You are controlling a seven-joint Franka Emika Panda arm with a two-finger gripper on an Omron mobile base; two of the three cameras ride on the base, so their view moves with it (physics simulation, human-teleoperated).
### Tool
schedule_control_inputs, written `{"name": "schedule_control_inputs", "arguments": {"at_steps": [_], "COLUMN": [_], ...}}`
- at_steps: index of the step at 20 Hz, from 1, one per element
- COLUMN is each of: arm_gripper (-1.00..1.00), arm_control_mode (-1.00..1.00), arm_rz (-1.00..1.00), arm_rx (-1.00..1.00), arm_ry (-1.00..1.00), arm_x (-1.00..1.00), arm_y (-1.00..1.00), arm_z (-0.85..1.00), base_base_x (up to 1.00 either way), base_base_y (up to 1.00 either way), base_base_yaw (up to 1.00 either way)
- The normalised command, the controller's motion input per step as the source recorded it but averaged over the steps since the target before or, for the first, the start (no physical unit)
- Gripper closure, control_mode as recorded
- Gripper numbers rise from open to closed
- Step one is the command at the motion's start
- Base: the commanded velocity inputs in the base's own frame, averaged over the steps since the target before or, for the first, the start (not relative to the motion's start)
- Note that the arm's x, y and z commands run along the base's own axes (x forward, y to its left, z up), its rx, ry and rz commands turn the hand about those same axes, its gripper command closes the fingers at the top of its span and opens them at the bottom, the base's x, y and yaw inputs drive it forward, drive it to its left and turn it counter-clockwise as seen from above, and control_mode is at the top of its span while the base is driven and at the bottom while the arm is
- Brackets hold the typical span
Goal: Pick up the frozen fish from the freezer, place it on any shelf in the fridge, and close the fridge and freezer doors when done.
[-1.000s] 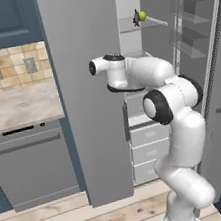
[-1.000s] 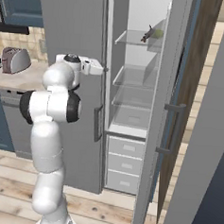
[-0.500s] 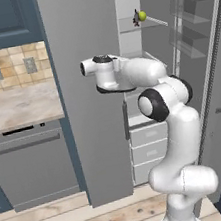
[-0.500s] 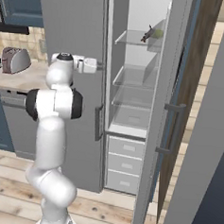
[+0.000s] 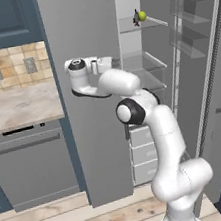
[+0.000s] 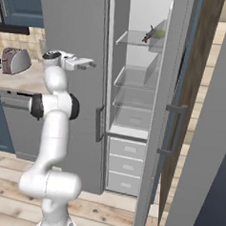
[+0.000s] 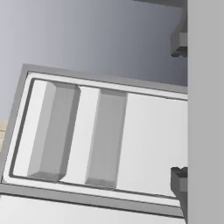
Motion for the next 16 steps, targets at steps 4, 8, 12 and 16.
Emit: {"name": "schedule_control_inputs", "arguments": {"at_steps": [4, 8, 12, 16], "arm_gripper": [-1.0, -1.0, -1.0, -1.0], "arm_control_mode": [-1.0, -1.0, -1.0, -1.0], "arm_rz": [0.0, 0.0, 0.01, 0.02], "arm_rx": [0.11, 0.11, 0.06, 0.06], "arm_ry": [0.0, -0.04, -0.07, -0.03], "arm_x": [-0.88, -1.0, -1.0, -1.0], "arm_y": [0.0, 0.0, 0.0, 0.0], "arm_z": [0.2, 0.24, 0.02, -0.03], "base_base_x": [0.0, 0.0, 0.0, 0.0], "base_base_y": [0.0, 0.0, 0.0, 0.0], "base_base_yaw": [0.0, 0.0, 0.0, 0.0]}}
